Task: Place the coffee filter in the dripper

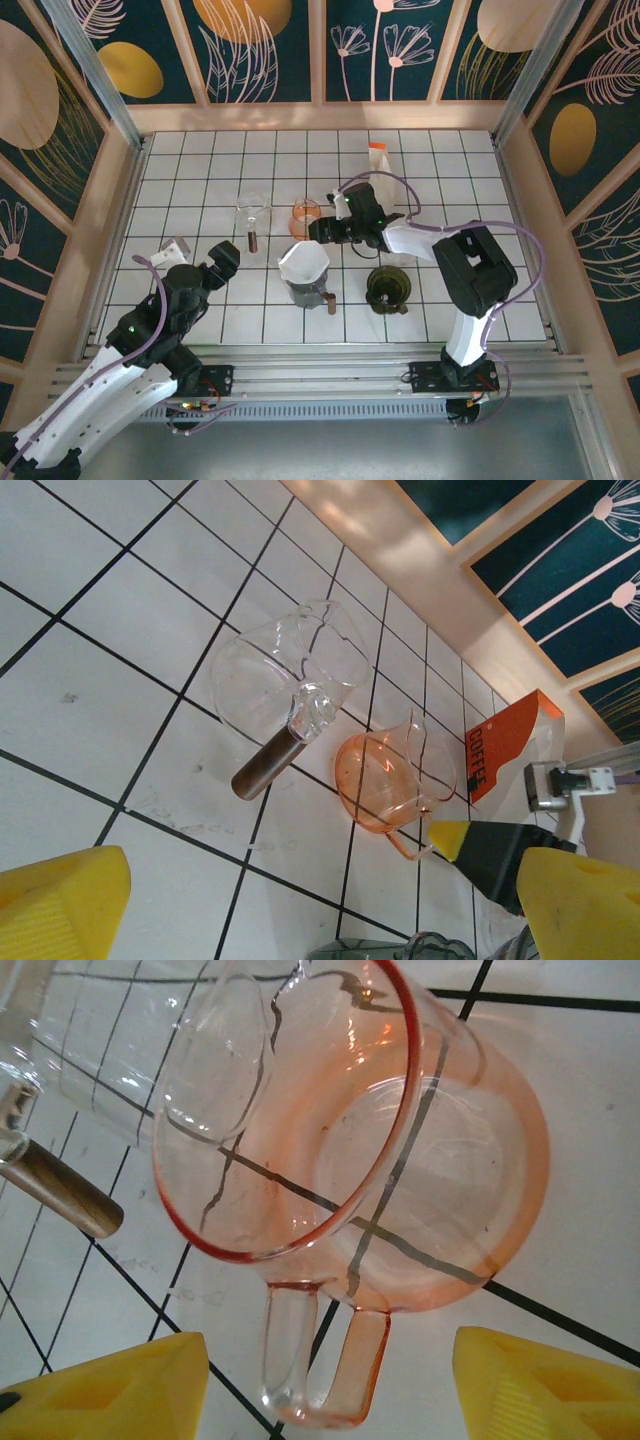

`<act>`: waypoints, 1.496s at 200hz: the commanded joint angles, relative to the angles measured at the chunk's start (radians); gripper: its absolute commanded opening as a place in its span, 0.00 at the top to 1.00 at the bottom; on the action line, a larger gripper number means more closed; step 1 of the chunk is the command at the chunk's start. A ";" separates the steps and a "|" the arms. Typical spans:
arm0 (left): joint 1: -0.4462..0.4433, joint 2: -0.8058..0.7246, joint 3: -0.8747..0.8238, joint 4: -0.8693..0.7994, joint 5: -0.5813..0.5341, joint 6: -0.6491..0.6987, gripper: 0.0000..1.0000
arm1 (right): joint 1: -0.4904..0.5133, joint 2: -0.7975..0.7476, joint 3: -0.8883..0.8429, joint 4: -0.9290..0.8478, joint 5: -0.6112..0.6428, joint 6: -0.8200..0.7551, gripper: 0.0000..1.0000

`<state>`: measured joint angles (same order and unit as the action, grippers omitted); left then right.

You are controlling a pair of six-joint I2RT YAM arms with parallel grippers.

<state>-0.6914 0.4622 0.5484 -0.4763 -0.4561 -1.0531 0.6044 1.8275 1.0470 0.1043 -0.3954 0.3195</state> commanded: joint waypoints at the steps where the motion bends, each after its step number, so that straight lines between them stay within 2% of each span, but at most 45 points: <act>1: 0.007 0.003 0.015 -0.012 -0.019 -0.015 0.01 | 0.006 0.037 0.047 0.012 -0.009 -0.022 0.35; 63: 0.007 -0.004 -0.003 -0.013 -0.015 -0.023 0.01 | 0.023 0.060 0.074 0.018 0.040 -0.017 0.41; 127: 0.007 -0.013 -0.015 -0.012 -0.012 -0.028 0.01 | 0.036 0.077 0.097 -0.012 0.075 -0.039 0.57; 201: 0.008 -0.020 -0.029 -0.003 -0.005 -0.033 0.01 | 0.049 0.020 0.065 -0.018 0.155 -0.035 0.73; 246: 0.008 -0.041 -0.041 0.002 -0.003 -0.034 0.01 | 0.051 -0.051 0.012 -0.041 0.255 -0.013 0.77; 299: 0.008 -0.047 -0.060 0.035 0.008 -0.022 0.01 | 0.047 -0.227 -0.150 -0.102 0.384 0.023 0.78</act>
<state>-0.6914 0.4240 0.5018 -0.4728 -0.4534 -1.0790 0.6498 1.7058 0.9611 0.0391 -0.1059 0.3134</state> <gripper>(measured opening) 0.988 0.226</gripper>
